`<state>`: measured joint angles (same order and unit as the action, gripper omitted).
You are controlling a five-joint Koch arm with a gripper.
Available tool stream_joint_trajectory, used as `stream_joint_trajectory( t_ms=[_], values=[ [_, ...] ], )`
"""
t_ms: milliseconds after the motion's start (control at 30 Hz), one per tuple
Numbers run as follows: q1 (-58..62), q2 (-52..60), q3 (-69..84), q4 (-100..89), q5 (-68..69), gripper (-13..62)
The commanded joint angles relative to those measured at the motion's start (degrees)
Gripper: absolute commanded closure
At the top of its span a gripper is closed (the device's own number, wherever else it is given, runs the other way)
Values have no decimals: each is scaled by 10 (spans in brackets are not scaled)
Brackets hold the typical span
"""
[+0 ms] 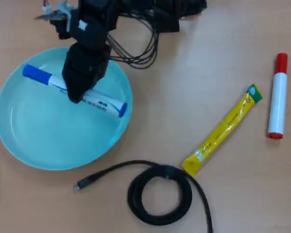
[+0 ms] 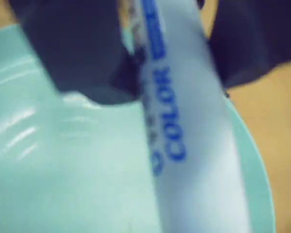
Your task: Pick up the blue pen, then put it in the green bowl
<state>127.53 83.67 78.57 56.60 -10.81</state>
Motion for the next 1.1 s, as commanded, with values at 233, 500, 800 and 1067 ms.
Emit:
stream_joint_trajectory(
  t_ms=[233, 500, 800, 1067],
  values=[
    [47, -44, 11, -58, 36, 554],
    [63, -54, 46, -53, 36, 554],
    [62, -62, 45, -52, 32, 548],
    [60, -62, 47, -53, 39, 546]
  ],
)
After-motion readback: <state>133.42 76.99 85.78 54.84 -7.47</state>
